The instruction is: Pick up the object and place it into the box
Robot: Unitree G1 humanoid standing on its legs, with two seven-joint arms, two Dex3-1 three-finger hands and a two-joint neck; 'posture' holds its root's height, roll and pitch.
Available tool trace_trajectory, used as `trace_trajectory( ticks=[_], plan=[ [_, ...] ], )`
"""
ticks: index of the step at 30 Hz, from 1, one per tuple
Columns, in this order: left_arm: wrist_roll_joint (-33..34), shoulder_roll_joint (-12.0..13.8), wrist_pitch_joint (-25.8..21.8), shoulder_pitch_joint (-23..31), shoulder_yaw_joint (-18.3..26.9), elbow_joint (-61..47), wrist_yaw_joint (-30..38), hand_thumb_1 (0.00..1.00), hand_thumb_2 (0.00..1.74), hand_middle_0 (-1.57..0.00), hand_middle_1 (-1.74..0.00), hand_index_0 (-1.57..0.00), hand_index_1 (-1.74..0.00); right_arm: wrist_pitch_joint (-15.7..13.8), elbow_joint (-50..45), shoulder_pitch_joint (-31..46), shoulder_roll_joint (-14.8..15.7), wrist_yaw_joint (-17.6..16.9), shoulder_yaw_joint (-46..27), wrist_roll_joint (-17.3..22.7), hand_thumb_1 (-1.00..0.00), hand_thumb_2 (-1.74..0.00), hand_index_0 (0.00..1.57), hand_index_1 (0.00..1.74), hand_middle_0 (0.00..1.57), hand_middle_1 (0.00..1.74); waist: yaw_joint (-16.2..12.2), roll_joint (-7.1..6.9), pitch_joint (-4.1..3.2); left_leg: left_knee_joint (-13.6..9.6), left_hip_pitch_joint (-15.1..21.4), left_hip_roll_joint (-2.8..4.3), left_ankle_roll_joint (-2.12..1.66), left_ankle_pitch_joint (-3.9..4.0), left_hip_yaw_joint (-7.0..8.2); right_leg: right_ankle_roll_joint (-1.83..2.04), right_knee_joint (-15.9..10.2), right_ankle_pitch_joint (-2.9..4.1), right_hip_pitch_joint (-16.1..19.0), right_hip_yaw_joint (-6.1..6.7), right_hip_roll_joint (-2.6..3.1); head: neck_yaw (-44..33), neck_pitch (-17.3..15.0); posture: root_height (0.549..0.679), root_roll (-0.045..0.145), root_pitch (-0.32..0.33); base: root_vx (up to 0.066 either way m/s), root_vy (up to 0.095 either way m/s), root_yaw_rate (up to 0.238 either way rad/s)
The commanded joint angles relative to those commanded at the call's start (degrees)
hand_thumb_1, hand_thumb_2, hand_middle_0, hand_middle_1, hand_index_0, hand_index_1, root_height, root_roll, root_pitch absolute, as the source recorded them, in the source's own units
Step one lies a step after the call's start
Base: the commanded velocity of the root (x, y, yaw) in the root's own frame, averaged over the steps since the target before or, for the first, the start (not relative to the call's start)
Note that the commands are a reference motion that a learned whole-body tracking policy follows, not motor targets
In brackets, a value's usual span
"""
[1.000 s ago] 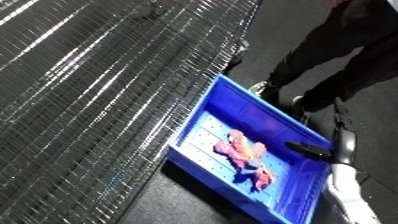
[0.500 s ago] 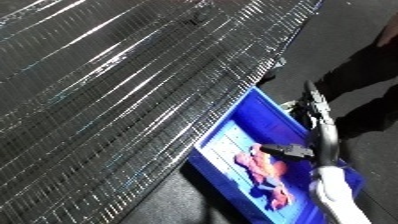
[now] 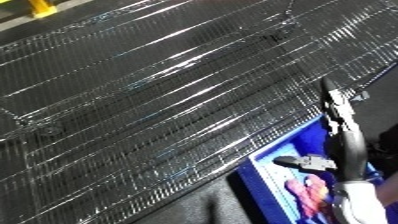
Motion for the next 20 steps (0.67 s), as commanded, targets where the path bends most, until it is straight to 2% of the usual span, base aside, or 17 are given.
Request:
trace_trajectory(
  ticks=[5, 8, 11, 20],
  plan=[
    [0.32, -0.1, 0.4, -0.84, 0.42, 0.04, 0.43, 1.0, 1.74, -1.57, -1.74, -1.57, -1.74, 0.52, -0.38, -1.83, 1.51, 0.55, 2.38, 0.24, 0.0, 0.0, 0.0, 0.0, 0.0, 0.0, 1.23, -0.03, 0.14, -0.23, -0.13, -0.21, 0.01, 0.34, -0.73, -0.06, 0.96, -0.96, -0.11, -0.52, -0.21, -6.89, 0.76, 0.654, 0.062, -0.059, 0.018, -0.013, 0.156],
    [0.47, -0.26, 0.88, -1.28, 0.41, 0.35, 0.33, 1.0, 1.74, -1.57, -1.74, -1.57, -1.74, 0.81, -0.41, -2.63, 2.11, 0.9, 3.38, 0.47, 0.0, 0.0, 0.0, 0.0, 0.0, 0.0, 1.82, -0.16, 0.28, -0.36, -0.22, -0.4, -0.01, 0.55, -1.15, -0.1, 1.46, -1.51, -0.17, -0.8, -0.38, -11.11, 3.07, 0.654, 0.064, -0.057, 0.018, -0.018, 0.131],
    [0.45, -0.26, 1.29, -1.39, 0.48, 0.63, -0.07, 1.0, 1.74, -1.57, -1.74, -1.57, -1.74, 1.18, -0.48, -3.44, 2.08, 1.06, 3.84, 0.29, 0.0, 0.0, 0.0, 0.0, 0.0, 0.0, 2.35, -0.14, 0.38, -0.52, -0.3, -0.63, -0.02, 0.7, -1.51, -0.09, 1.84, -1.88, -0.29, -1.04, -0.55, -13.05, 3.68, 0.654, 0.066, -0.053, 0.014, -0.009, 0.097],
    [0.87, -0.3, 0.95, -1.54, 1.8, 0.33, 0.62, 1.0, 1.74, -1.57, -1.74, -1.57, -1.74, 1.32, -0.97, -4.39, 2.19, 0.84, 3.79, -0.43, 0.0, 0.0, 0.0, 0.0, 0.0, 0.0, 3.46, 0.24, 0.63, 0.5, -0.88, -1.06, 0.1, 0.19, -2.27, 0.07, 3.02, -2.6, -0.58, -1.43, -0.88, -15.03, 2.57, 0.652, 0.065, -0.051, 0.02, 0.004, 0.06]
  ],
)
